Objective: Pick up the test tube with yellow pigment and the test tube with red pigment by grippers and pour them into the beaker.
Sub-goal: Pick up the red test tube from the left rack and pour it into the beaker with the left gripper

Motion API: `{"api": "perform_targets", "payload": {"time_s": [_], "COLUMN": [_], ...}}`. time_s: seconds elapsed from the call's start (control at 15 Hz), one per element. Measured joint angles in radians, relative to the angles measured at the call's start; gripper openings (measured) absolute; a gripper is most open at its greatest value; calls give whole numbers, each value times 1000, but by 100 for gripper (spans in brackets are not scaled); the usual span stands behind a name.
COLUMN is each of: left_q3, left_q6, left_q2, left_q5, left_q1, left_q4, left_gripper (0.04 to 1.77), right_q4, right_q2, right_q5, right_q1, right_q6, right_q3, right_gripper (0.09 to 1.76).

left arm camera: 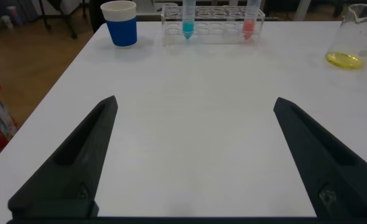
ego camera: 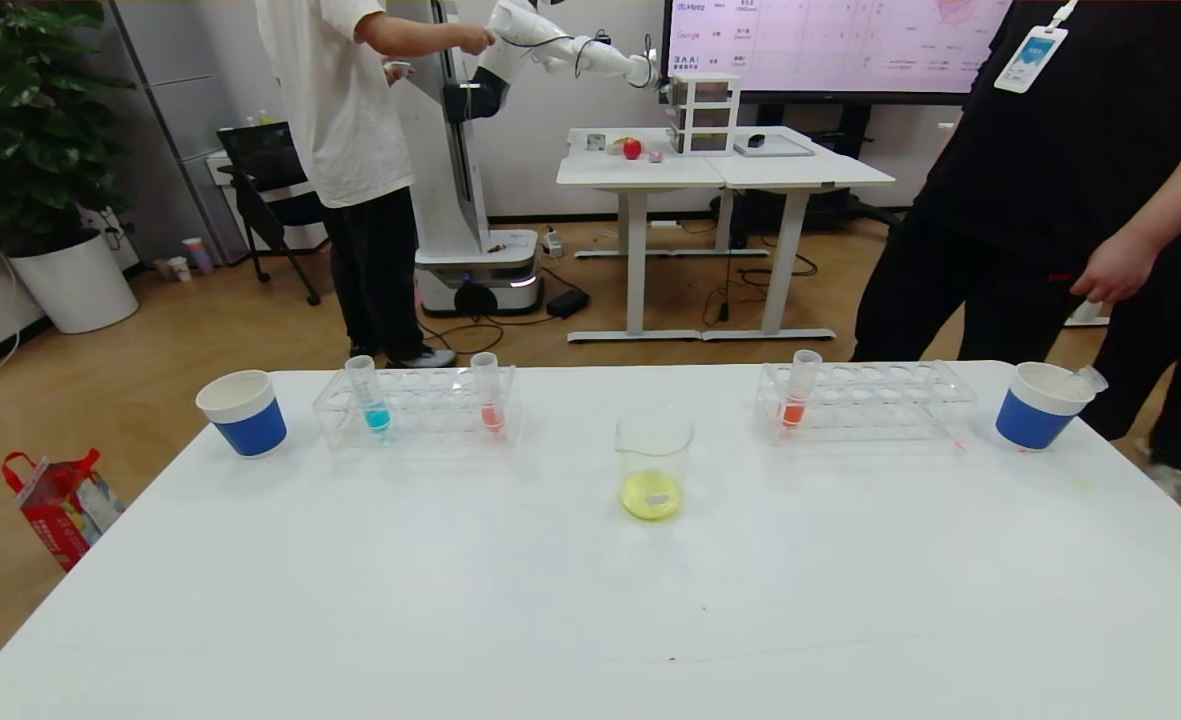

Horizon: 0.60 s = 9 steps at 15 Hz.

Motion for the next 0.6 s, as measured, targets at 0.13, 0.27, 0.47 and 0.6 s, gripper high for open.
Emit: {"api": "perform_targets", "payload": {"time_s": [0.13, 0.27, 0.47, 0.6], "left_q3": [0, 0, 0, 0], "left_q6": [0, 0, -1, 0], "left_q2": [0, 0, 0, 0], "left_q5": [0, 0, 0, 0], "left_q1": [0, 0, 0, 0], "left_q4": [0, 0, 0, 0], "left_gripper": [175, 175, 175, 175], "right_q4": [0, 0, 0, 0], "right_q2": [0, 0, 0, 0], "right_q5": [0, 0, 0, 0], "right_q1": [0, 0, 0, 0], "right_q6": [0, 0, 0, 0], "right_q3": [0, 0, 0, 0], "right_gripper": [174, 174, 174, 174]}}
